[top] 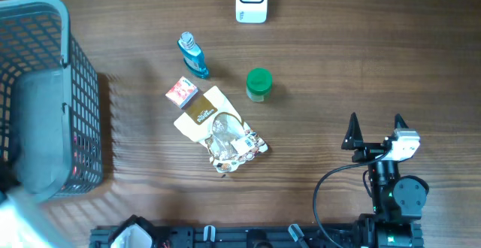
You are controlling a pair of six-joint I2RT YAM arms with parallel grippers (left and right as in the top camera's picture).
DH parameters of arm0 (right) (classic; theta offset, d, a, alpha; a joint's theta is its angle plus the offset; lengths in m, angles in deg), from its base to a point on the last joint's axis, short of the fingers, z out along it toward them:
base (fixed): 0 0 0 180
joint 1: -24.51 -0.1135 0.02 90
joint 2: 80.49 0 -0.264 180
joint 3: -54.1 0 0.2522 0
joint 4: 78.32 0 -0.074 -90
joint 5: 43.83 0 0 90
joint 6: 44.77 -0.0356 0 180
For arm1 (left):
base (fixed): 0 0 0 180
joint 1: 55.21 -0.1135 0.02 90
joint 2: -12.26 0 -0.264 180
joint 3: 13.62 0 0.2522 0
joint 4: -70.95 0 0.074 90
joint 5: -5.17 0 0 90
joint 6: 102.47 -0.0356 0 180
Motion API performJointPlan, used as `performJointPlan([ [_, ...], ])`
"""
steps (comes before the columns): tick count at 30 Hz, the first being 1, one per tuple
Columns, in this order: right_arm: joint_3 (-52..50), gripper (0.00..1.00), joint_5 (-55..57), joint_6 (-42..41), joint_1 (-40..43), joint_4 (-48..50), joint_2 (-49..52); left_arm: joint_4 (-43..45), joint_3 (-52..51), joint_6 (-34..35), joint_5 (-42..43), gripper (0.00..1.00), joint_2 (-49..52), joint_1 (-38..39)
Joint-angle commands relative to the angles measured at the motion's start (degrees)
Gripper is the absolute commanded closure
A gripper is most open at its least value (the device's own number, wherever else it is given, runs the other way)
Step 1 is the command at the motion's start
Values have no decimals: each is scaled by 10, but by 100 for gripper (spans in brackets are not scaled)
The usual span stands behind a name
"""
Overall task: Scan the item barcode
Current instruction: 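Release the snack bag on the table and return the left gripper to the basket, then lower the left gripper into the basket and grasp the black-orange package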
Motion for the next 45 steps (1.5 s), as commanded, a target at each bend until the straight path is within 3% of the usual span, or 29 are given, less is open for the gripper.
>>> performJointPlan([
  [1, -1, 0, -5, 3, -1, 1, -1, -4, 1, 132, 69, 0, 77, -44],
  [3, -1, 0, -5, 3, -1, 1, -1, 3, 1, 173, 106, 0, 123, -54],
  [6, -1, 0, -5, 3, -1, 1, -1, 2, 1, 173, 140, 2, 179, -57],
  [8, -1, 0, -5, 3, -1, 1, -1, -25, 1, 186, 133, 26, 204, -57],
  [10, -1, 0, -5, 3, -1, 1, -1, -77, 1, 276, 112, 30, 227, -57],
  [17, -1, 0, -5, 3, -1, 1, -1, -154, -24, 399, -16, 17, 240, -47],
  [20, -1, 0, -5, 3, -1, 1, -1, -158, -47, 424, -32, 13, 240, -42],
  [22, -1, 0, -5, 3, -1, 1, -1, -154, -68, 448, -32, 3, 240, -37],
  [32, -1, 0, -5, 3, -1, 1, -1, -59, -188, 499, -102, 0, 240, 20],
  [45, -1, 0, -5, 3, -1, 1, 0, -15, -196, 496, -80, 0, 300, 25],
])
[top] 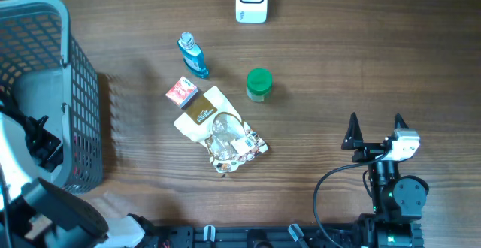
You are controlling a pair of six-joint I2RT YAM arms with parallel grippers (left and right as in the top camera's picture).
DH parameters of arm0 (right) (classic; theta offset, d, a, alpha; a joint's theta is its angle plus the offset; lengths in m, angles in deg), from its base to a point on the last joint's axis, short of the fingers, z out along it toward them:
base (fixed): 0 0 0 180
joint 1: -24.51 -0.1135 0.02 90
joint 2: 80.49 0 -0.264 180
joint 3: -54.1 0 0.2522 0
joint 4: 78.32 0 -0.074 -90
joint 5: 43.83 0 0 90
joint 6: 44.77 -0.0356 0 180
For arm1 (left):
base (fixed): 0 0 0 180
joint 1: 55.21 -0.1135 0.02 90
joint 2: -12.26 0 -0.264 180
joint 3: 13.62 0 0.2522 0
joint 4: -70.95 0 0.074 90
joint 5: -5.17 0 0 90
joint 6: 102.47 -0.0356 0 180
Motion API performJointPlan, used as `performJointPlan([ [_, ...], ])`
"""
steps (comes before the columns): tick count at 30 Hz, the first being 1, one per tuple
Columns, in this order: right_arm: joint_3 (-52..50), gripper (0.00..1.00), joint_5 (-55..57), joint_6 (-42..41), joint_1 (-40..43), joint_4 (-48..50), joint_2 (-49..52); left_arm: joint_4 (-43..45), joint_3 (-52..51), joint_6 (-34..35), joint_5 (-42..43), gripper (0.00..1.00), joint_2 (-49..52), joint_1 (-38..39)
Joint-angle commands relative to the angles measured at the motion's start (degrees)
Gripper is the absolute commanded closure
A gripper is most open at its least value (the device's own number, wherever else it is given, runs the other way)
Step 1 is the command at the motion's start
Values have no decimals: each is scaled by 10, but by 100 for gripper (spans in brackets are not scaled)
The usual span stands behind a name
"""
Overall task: Scan the item barcode
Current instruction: 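Lower the left gripper into the basket and grasp the black-orange package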
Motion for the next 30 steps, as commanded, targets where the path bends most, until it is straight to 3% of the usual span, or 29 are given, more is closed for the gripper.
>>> performJointPlan([
  [1, -1, 0, -5, 3, -1, 2, 0, 5, -7, 9, 17, 0, 53, 2],
  [15, -1, 0, -5, 3, -1, 1, 0, -13, -7, -82, 55, 3, 87, 8],
  [30, -1, 0, -5, 4, -1, 1, 0, -51, -7, -77, 33, 1, 90, 8],
])
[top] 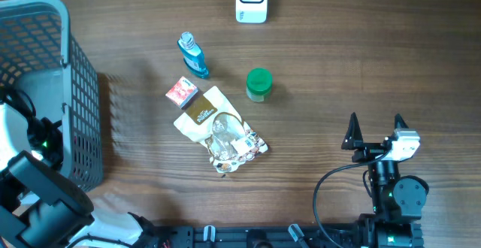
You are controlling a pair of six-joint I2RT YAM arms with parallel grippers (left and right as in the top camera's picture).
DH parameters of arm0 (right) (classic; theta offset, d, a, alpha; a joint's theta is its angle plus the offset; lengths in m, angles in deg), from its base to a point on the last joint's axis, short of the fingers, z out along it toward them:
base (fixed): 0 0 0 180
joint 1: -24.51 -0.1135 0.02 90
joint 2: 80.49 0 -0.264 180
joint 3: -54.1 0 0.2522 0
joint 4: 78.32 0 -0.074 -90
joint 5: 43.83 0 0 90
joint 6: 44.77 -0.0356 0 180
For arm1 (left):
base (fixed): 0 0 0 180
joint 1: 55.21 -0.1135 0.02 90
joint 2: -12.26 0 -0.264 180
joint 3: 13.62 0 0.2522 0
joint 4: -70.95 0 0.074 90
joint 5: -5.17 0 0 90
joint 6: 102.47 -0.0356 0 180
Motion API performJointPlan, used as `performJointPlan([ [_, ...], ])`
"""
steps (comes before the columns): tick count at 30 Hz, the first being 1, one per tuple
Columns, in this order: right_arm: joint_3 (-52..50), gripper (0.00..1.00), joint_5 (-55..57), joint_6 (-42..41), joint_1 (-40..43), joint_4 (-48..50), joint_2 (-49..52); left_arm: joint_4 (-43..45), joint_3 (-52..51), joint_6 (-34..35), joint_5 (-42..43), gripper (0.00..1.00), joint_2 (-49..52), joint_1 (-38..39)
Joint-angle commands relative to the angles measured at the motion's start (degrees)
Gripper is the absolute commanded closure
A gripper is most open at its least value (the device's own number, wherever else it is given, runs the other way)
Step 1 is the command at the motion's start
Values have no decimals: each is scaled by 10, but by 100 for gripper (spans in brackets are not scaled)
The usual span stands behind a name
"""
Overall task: Scan the item barcode
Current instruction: 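Lower the left gripper into the basket and grasp the black-orange package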
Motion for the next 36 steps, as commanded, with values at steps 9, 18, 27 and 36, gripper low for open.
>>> performJointPlan([
  [9, -1, 0, -5, 3, -1, 1, 0, 20, -5, -3, -19, 0, 38, 10],
  [18, -1, 0, -5, 3, -1, 1, 0, 25, -5, -3, -19, 36, 72, 17],
  [27, -1, 0, -5, 3, -1, 1, 0, 43, -5, -8, -19, 60, 71, 17],
  [36, -1, 0, -5, 3, -1, 1, 0, 67, -1, -8, -11, 73, 71, 17],
])
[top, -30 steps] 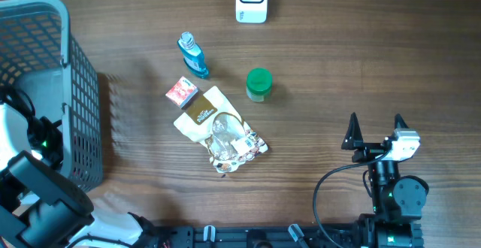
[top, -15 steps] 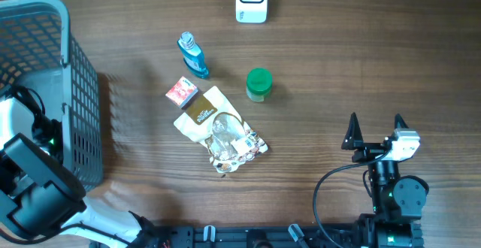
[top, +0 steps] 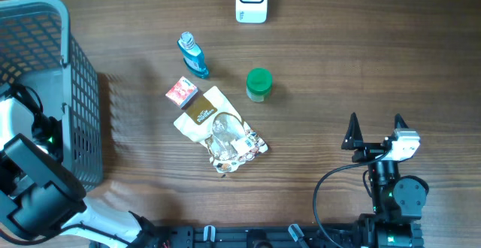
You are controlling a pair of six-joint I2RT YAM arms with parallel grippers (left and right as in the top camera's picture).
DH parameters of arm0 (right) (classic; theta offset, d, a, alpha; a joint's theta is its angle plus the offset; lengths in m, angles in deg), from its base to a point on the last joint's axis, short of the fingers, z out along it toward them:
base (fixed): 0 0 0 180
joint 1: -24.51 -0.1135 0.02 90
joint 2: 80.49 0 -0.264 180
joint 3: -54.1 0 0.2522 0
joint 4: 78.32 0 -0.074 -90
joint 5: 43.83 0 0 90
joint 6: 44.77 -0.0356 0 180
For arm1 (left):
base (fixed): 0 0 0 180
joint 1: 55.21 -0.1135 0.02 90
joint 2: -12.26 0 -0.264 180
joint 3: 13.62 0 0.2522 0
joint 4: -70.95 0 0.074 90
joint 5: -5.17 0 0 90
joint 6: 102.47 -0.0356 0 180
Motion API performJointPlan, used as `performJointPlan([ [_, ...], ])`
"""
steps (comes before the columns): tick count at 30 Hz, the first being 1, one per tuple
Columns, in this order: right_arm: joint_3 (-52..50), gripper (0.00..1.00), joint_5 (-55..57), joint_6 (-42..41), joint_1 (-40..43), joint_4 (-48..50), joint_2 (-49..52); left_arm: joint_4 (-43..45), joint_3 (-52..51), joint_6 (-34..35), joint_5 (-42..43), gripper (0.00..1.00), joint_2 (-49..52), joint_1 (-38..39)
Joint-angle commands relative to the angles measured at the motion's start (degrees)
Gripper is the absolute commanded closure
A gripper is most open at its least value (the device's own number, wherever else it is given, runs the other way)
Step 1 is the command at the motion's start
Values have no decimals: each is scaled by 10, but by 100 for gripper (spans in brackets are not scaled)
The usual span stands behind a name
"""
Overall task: Scan the item barcode
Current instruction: 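Lower the left gripper into the basket and grasp the black-orange package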
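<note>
The white barcode scanner stands at the table's far edge. Mid-table lie a blue bottle (top: 193, 55), a green jar (top: 258, 84), a small red box (top: 182, 92) and a clear snack pouch (top: 220, 134). My left arm (top: 34, 180) hangs over the near end of the grey basket (top: 71, 60), and its fingers are hidden under the wrist. My right gripper (top: 374, 131) rests open and empty at the near right, far from the items.
The tall grey mesh basket fills the left edge. The right arm's black cable (top: 323, 192) loops beside its base. The items cluster between the basket and the right arm.
My left arm has shifted slightly at the basket's near end. The items, the scanner and the right arm have not moved.
At first my left arm was a blur at the bottom left corner by the basket. Then it stood over the basket's near end, and it has stayed there with small shifts. Nothing on the table has changed place.
</note>
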Motion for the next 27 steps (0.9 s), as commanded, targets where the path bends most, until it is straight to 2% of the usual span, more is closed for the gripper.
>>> performJointPlan([
  [1, -1, 0, -5, 3, -1, 1, 0, 12, 2, -2, 12, 73, 9, 1],
  [3, -1, 0, -5, 3, -1, 1, 0, 13, 12, -16, 27, 75, 9, 1],
  [4, -1, 0, -5, 3, -1, 1, 0, 16, 22, -31, 44, 80, 9, 1],
  [7, -1, 0, -5, 3, -1, 1, 0, 15, 64, -64, 94, 86, 6, 1],
  [12, -1, 0, -5, 3, -1, 1, 0, -8, 132, -91, 155, 85, -7, 1],
  [17, -1, 0, -5, 3, -1, 1, 0, -25, 158, -106, 160, 85, -26, 1],
  [19, -1, 0, -5, 3, -1, 1, 0, -26, 158, -154, 130, 60, -24, 3],
  [21, -1, 0, -5, 3, -1, 1, 0, -26, 157, -216, 93, 44, -21, 9],
  [22, -1, 0, -5, 3, -1, 1, 0, -26, 157, -254, 65, 38, -20, 17],
  [24, -1, 0, -5, 3, -1, 1, 0, -26, 157, -277, 17, 28, -17, 29],
  [27, -1, 0, -5, 3, -1, 1, 0, -20, 156, -284, -38, 21, -15, 43],
])
